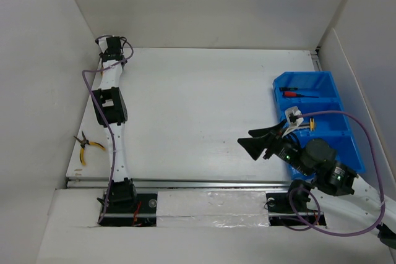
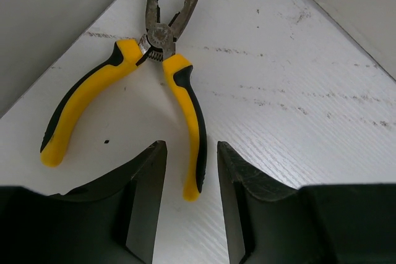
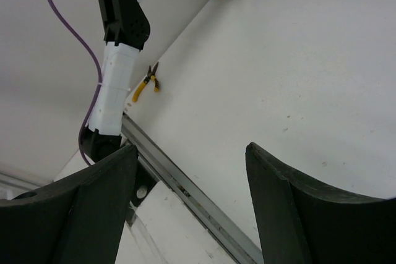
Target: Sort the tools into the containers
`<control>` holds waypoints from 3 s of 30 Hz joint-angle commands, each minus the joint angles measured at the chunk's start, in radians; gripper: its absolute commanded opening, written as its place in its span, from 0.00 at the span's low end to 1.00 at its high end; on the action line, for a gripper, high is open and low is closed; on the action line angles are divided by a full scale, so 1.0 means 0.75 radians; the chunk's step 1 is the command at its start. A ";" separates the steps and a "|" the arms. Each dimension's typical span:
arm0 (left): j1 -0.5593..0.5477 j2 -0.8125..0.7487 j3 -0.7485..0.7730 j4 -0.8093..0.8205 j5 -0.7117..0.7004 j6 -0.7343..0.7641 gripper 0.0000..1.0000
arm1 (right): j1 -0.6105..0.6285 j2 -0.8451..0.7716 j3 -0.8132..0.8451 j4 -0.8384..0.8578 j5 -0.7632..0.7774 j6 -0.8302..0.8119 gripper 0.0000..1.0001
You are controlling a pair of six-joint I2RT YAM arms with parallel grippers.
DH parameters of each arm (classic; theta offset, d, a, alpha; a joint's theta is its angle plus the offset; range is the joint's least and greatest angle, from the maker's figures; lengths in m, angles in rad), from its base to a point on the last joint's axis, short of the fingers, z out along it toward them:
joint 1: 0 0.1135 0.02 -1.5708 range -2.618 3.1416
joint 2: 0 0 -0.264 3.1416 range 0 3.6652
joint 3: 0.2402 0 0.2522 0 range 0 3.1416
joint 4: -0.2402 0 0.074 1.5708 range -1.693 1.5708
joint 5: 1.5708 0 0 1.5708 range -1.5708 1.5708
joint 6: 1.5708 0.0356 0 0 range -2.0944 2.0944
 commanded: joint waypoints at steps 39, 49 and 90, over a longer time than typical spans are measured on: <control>0.007 -0.005 0.109 -0.137 -0.019 0.001 0.35 | 0.007 -0.013 0.056 0.007 0.004 -0.024 0.75; 0.007 -0.017 0.077 -0.111 0.048 0.028 0.00 | 0.007 -0.041 0.058 -0.005 0.013 -0.026 0.75; -0.728 -1.639 -2.019 0.875 0.500 -0.075 0.00 | -0.027 0.387 0.399 -0.101 0.311 0.127 0.84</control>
